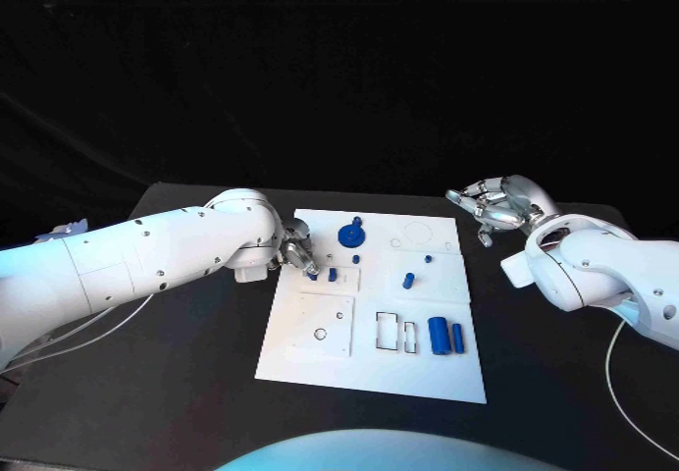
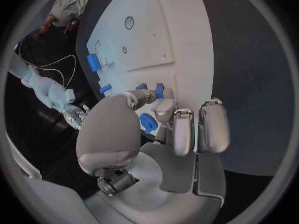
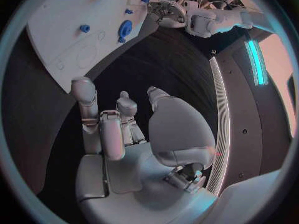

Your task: Assemble the parts on the task board

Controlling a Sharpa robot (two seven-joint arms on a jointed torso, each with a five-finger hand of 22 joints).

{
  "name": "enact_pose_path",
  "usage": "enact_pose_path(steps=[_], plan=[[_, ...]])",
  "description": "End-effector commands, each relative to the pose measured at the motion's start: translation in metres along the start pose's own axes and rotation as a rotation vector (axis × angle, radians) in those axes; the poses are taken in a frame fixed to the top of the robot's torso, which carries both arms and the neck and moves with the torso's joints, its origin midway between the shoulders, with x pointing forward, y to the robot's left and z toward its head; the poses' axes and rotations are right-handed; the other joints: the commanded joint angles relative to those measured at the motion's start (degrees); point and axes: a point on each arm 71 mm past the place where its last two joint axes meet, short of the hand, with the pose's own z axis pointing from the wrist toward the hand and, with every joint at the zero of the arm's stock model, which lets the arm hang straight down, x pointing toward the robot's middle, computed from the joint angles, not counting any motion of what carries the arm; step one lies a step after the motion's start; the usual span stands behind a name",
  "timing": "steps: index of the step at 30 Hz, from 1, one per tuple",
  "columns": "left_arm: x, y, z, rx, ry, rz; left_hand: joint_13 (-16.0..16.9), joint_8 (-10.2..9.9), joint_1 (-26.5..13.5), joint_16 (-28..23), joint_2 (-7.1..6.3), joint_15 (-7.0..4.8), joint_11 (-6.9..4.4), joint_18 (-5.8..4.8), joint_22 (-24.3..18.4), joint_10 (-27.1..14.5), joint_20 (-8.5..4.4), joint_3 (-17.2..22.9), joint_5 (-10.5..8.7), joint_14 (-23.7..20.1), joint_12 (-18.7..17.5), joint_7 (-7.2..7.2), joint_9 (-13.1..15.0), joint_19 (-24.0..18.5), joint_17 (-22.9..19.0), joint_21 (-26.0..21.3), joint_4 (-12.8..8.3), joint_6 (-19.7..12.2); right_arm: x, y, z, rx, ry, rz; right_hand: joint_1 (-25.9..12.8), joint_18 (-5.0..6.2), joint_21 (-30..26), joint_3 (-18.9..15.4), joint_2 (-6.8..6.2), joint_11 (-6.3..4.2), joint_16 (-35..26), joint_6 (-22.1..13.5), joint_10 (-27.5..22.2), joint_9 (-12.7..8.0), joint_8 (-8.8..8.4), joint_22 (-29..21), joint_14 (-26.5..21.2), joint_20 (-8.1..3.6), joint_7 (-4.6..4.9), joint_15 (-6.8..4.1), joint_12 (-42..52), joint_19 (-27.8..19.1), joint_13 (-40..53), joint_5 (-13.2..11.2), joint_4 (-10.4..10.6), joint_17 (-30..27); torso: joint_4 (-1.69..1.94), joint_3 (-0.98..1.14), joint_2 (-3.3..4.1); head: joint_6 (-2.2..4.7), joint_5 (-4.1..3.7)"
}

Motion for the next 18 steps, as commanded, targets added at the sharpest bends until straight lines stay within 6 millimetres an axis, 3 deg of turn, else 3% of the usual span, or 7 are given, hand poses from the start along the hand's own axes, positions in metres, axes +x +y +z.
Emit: enact_pose_path(steps=[1,18], plan=[[0.0037,0.0001,0.0013,-0.006,0.027,0.012,0.0,0.2,-1.1,0.25,-0.01,-0.51,-0.2,-0.88,0.05,0.33,-0.21,3.86,-0.29,4.81,0.25,-1.82,-0.48,0.11,10.76,0.21,-4.64,1.72,0.0005,0.0003,-0.0001,-0.008,0.007,-0.002,0.18,0.57,-0.31,-0.35,0.2,-0.05,-0.29,-0.37,-0.44,-0.06,0.39,0.03,3.0,-0.28,-0.01,-0.37,0.32,0.04,-0.04,0.2,-0.12,3.54,-0.02,-0.01,-0.02,0.02,-0.06],[0.0037,0.0016,0.003,-0.015,0.036,0.012,0.67,0.24,-2.48,0.57,0.39,-0.77,-0.5,-0.81,-0.38,0.7,-0.47,0.52,-0.49,4.97,0.59,-2.22,-1.62,-0.01,11.52,-0.1,-2.84,2.45,0.0002,0.0001,-0.0003,-0.007,0.006,-0.002,0.31,0.58,-0.49,-0.76,0.36,-0.06,-0.34,-0.44,-0.53,-0.19,0.56,-0.01,2.98,-0.29,-0.01,-0.38,0.31,0.05,-0.18,0.34,-0.11,3.47,-0.01,0.01,0.02,-0.02,-0.18]])
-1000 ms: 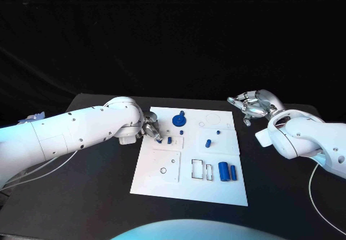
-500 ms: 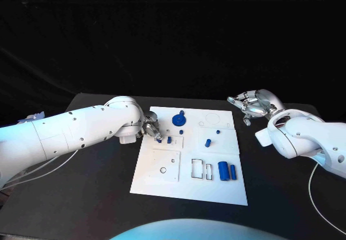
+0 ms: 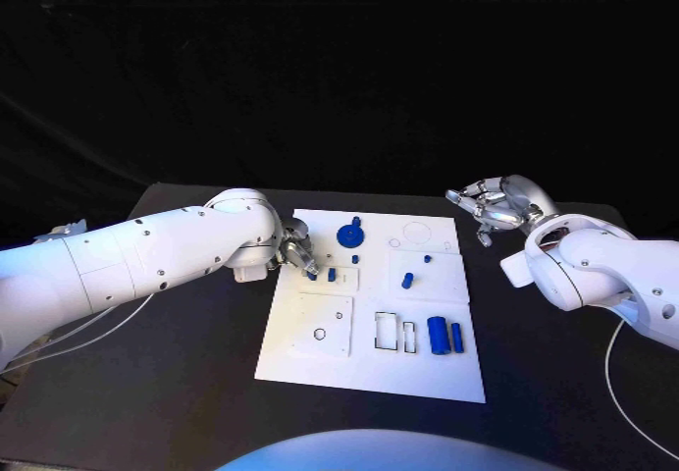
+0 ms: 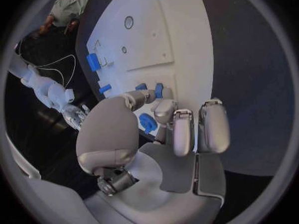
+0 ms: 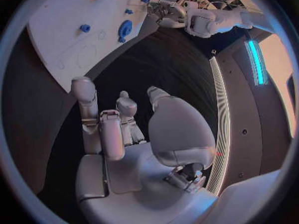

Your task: Assemble the parts on the task board

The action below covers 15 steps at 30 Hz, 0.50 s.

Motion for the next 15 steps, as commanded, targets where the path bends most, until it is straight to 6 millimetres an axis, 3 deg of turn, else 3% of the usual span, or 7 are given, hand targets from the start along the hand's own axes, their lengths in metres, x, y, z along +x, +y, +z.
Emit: enact_pose_path(steps=[1,15], plan=[[0.0044,0.0012,0.0016,-0.011,0.031,0.012,0.01,0.03,-0.01,0.26,0.45,-0.37,-0.08,-0.81,-0.01,0.28,-0.47,-0.15,0.02,4.99,0.35,-1.67,-0.02,-0.01,11.52,-0.1,-0.28,1.72,0.0006,0.0004,-0.0002,-0.008,0.007,-0.002,0.31,0.59,-0.21,-0.28,0.36,0.15,-0.34,-0.44,-0.33,-0.07,0.11,-0.01,2.98,-0.29,-0.01,-0.38,0.31,0.05,-0.04,0.34,0.05,3.48,0.0,0.02,0.03,-0.03,-0.05],[0.0037,0.0023,0.0033,-0.018,0.033,0.011,0.37,-0.16,-1.8,0.4,0.14,-0.48,-0.21,-0.84,0.06,0.43,-0.6,-4.07,-0.09,5.05,0.44,-1.83,-1.38,0.11,11.84,-0.2,2.32,2.52,0.0006,0.0005,-0.0004,-0.009,0.007,-0.002,0.3,0.57,-0.15,-0.37,0.38,0.15,-0.25,-0.46,-0.28,-0.09,0.13,0.07,3.03,-0.29,-0.01,-0.38,0.37,0.09,0.02,0.34,0.06,3.67,-0.02,0.02,-0.01,-0.06,-0.1]])
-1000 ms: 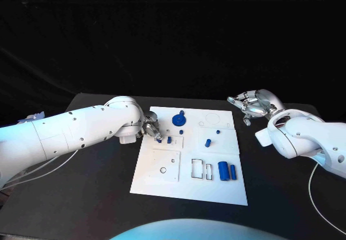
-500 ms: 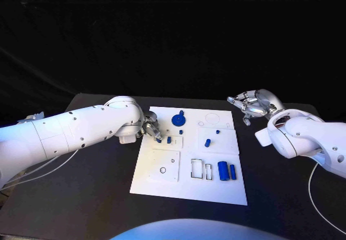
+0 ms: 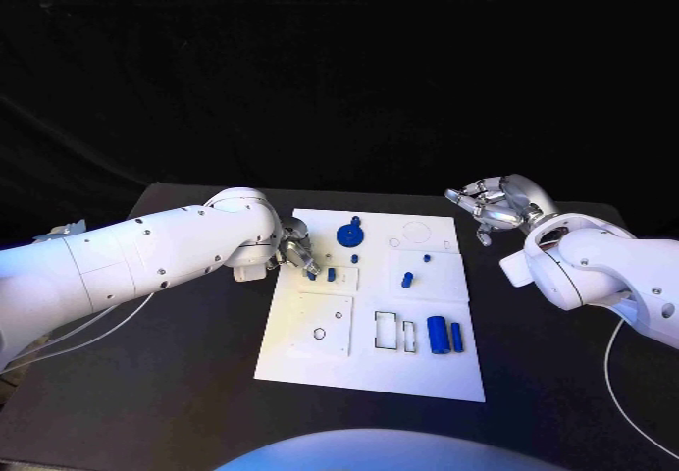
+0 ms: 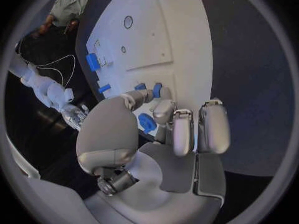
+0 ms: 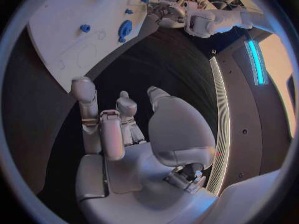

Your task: Assemble the parts on the task board

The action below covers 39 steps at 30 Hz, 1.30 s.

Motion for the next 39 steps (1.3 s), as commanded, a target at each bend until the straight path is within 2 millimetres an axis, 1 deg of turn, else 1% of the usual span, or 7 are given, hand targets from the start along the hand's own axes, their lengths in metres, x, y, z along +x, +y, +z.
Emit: enact_pose_path(steps=[1,7,18,21,22,29,39], plan=[[0.0043,0.0015,0.0017,-0.014,0.03,0.013,0.18,-0.15,-0.82,0.42,-0.06,-0.28,-0.02,-0.84,0.02,0.26,-0.39,-0.88,-0.1,5.27,0.25,-0.48,-0.28,-0.11,11.89,-0.22,0.3,0.78,0.0007,0.0006,-0.0002,-0.009,0.007,-0.002,0.3,0.57,-0.15,-0.37,0.38,0.15,-0.25,-0.46,-0.28,-0.1,0.13,0.0,3.03,-0.29,-0.01,-0.38,0.37,0.09,0.01,0.34,0.07,3.67,-0.02,-0.02,-0.02,0.01,-0.01],[0.0043,0.0015,0.002,-0.015,0.031,0.013,0.36,-0.19,-1.22,0.46,-0.27,-0.29,-0.03,-0.84,0.03,0.33,-0.41,-2.56,-0.2,5.28,0.32,-0.5,-0.75,-0.08,11.96,-0.26,1.3,1.04,0.0005,0.0005,-0.0003,-0.009,0.006,-0.002,0.3,0.57,-0.15,-0.37,0.38,0.15,-0.25,-0.46,-0.28,-0.1,0.13,0.0,3.03,-0.29,-0.01,-0.38,0.37,0.09,0.01,0.34,0.07,3.67,0.0,-0.01,0.01,-0.01,-0.08],[0.0039,0.0027,0.0023,-0.02,0.029,0.011,0.35,-0.23,-1.44,0.51,-0.46,-0.29,-0.03,-0.86,0.1,0.3,-0.41,-3.94,-0.26,5.31,0.26,-0.5,-1.14,-0.04,12.1,-0.26,2.14,1.19,0.0003,0.0004,-0.0004,-0.009,0.005,-0.002,0.26,0.56,-0.13,-0.43,0.41,0.15,-0.28,-0.47,-0.31,-0.11,0.15,0.03,3.02,-0.29,-0.01,-0.38,0.34,0.11,-0.04,0.33,0.09,3.61,0.03,-0.04,0.01,0.04,-0.11],[0.0035,0.0034,0.002,-0.021,0.027,0.009,0.35,-0.24,-1.64,0.52,-0.61,-0.28,-0.02,-0.87,0.14,0.29,-0.41,-4.93,-0.27,5.32,0.23,-0.49,-1.39,-0.02,12.12,-0.26,2.83,1.3,0.0002,0.0004,-0.0004,-0.009,0.005,-0.002,0.21,0.57,-0.2,-0.52,0.43,0.15,-0.29,-0.49,-0.31,-0.13,0.17,-0.01,3.02,-0.29,-0.01,-0.38,0.35,0.1,-0.04,0.31,0.1,3.61,0.0,-0.05,0.01,0.06,-0.11],[0.0033,0.0036,0.0019,-0.021,0.025,0.008,0.42,-0.22,-2.13,0.55,-0.84,-0.25,0.02,-0.87,0.1,0.31,-0.38,-6.14,-0.34,5.33,0.26,-0.44,-1.59,-0.02,12.18,-0.3,3.68,1.44,0.0002,0.0004,-0.0004,-0.009,0.005,-0.002,0.21,0.57,-0.2,-0.52,0.43,0.15,-0.29,-0.49,-0.31,-0.13,0.17,-0.01,3.02,-0.29,-0.01,-0.38,0.35,0.1,-0.04,0.31,0.1,3.61,-0.01,-0.06,0.03,0.08,-0.14],[0.0014,0.0049,0.0004,-0.02,0.007,-0.002,0.58,-0.18,-2.82,0.51,-0.84,-0.22,0.08,-0.86,0.14,0.3,-0.36,-10.21,-0.4,5.3,0.26,-0.37,-2.34,0.03,12.07,-0.35,6.3,1.65,-0.0001,0.0003,-0.0004,-0.009,0.003,-0.002,0.21,0.57,-0.2,-0.52,0.43,0.15,-0.29,-0.49,-0.31,-0.13,0.17,-0.01,3.02,-0.29,-0.01,-0.38,0.35,0.1,-0.04,0.31,0.1,3.61,-0.04,-0.04,0.06,0.13,-0.22],[-0.0015,0.0058,-0.003,0.002,-0.028,-0.034,0.03,-0.28,-4.51,0.38,-0.39,-0.13,0.2,-0.84,0.04,-0.08,-0.31,-13.35,-0.73,5.21,-0.15,-0.23,-2.95,0.0,11.75,-0.46,6.61,1.48,-0.0003,0.0,-0.0003,-0.009,0.004,-0.002,0.16,0.59,-0.29,-0.6,0.46,0.15,-0.33,-0.5,-0.34,-0.15,0.19,-0.08,3.0,-0.29,0.0,-0.38,0.34,0.07,-0.08,0.29,0.1,3.54,0.06,-0.1,-0.02,0.18,-0.4]])
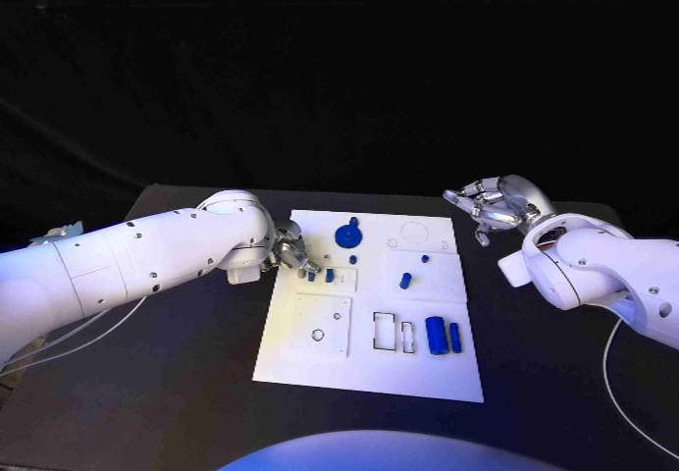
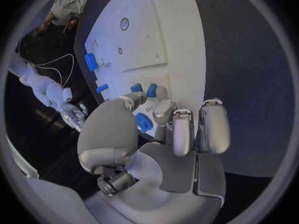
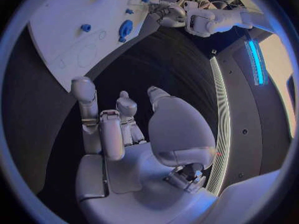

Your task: Assemble the parts on the task board

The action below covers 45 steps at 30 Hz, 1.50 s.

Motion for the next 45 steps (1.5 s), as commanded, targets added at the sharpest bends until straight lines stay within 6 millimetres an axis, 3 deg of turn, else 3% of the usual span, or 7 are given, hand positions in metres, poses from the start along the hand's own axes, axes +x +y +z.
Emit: enact_pose_path(steps=[1,12,19,22,24,33,45], plan=[[-0.001,-0.002,-0.001,0.022,-0.023,-0.03,-0.22,-0.32,-0.95,0.12,0.01,-0.13,0.21,-0.83,-0.07,-0.13,-0.31,-0.66,-0.31,5.19,-0.23,0.43,-0.13,-0.01,11.65,-0.25,0.03,0.0,0.001,0.001,0.0,-0.01,0.006,-0.002,0.16,0.59,-0.29,-0.44,0.46,0.15,-0.32,-0.5,-0.34,-0.05,0.19,-0.06,3.0,-0.29,0.0,-0.38,0.34,0.07,-0.08,0.29,-0.05,3.55,0.08,-0.02,-0.07,0.06,-0.05],[-0.013,-0.004,-0.006,0.119,-0.122,-0.192,-1.78,-0.13,-5.49,-0.34,1.7,-0.04,0.32,-0.6,-1.14,-1.26,-0.24,-5.21,-6.79,4.91,-1.28,0.53,-1.1,-0.43,10.56,-0.96,0.13,-0.85,0.001,0.001,0.0,-0.01,0.005,-0.002,0.11,0.58,-0.29,-0.55,0.49,0.15,-0.33,-0.51,-0.32,-0.07,0.22,-0.03,3.0,-0.29,0.0,-0.37,0.37,0.08,-0.06,0.28,-0.06,3.54,0.04,0.01,-0.08,0.44,-0.25],[-0.025,-0.015,-0.011,0.297,-0.257,-0.297,-20.87,-3.53,2.84,-4.82,2.13,2.62,3.56,1.7,-14.24,-15.37,1.3,-4.72,-6.04,1.97,-15.72,4.16,-3.43,-6.16,1.68,-9.07,-0.34,-8.57,0.0,0.0,0.0,-0.009,0.005,-0.002,0.08,0.59,-0.32,-0.6,0.53,0.15,-0.36,-0.52,-0.33,-0.09,0.24,-0.05,2.98,-0.29,0.0,-0.37,0.37,0.08,-0.09,0.28,-0.05,3.49,0.1,0.04,-0.04,0.77,-0.66],[-0.028,-0.026,-0.014,0.429,-0.303,-0.294,-23.95,-7.0,14.53,-17.6,1.74,5.41,6.59,5.35,-37.37,-24.43,3.78,0.9,-5.8,-9.44,-20.78,7.5,-6.03,-18.6,-19.21,-25.6,-3.34,-14.04,0.0,0.0,0.0,-0.008,0.005,-0.002,0.08,0.59,-0.32,-0.6,0.53,0.15,-0.36,-0.52,-0.33,-0.09,0.24,-0.05,2.98,-0.29,0.0,-0.37,0.37,0.08,-0.09,0.28,-0.05,3.49,0.08,0.0,-0.04,0.88,-0.71],[-0.028,-0.035,-0.016,0.512,-0.339,-0.255,-27.28,-8.45,19.92,-27.69,1.06,7.27,8.52,5.38,-39.95,-29.15,5.58,5.01,-6.15,-20.8,-24.88,9.23,-7.83,-22.56,-32.32,-30.57,-5.59,-14.94,0.0,0.0,0.0,-0.008,0.006,-0.001,0.08,0.58,-0.32,-0.62,0.55,0.15,-0.38,-0.52,-0.39,-0.09,0.25,-0.04,2.97,-0.29,0.0,-0.37,0.32,0.08,-0.15,0.29,-0.06,3.44,0.01,0.0,0.01,0.92,-0.77],[-0.019,-0.063,-0.014,0.672,-0.421,0.02,-39.06,-14.89,24.12,-27.14,-1.91,7.97,9.45,5.78,-38.88,-28.83,6.52,6.07,-6.77,-23.32,-35.05,9.61,-15.41,-24.07,-36.49,-29.64,-11.47,-13.01,0.001,0.0,0.0,-0.007,0.011,0.001,0.12,0.58,-0.33,-0.64,0.59,0.15,-0.38,-0.52,-0.37,-0.11,0.27,-0.04,2.98,-0.29,-0.01,-0.37,0.35,0.09,-0.13,0.32,-0.09,3.45,-0.03,0.03,-0.03,1.03,-0.96],[-0.004,-0.072,0.0,0.645,-0.384,0.247,-45.46,-17.55,22.52,-19.46,-3.39,7.93,9.52,5.8,-36.87,-28.19,6.55,5.13,-6.77,-16.25,-40.75,9.16,-18.87,-21.17,-33.13,-25.98,-12.63,-10.41,0.002,0.0,0.0,-0.007,0.014,0.002,0.17,0.58,-0.35,-0.66,0.63,0.15,-0.37,-0.53,-0.37,-0.12,0.29,-0.03,2.98,-0.29,-0.01,-0.38,0.35,0.09,-0.14,0.36,-0.11,3.48,-0.08,0.01,0.11,0.96,-1.1]])
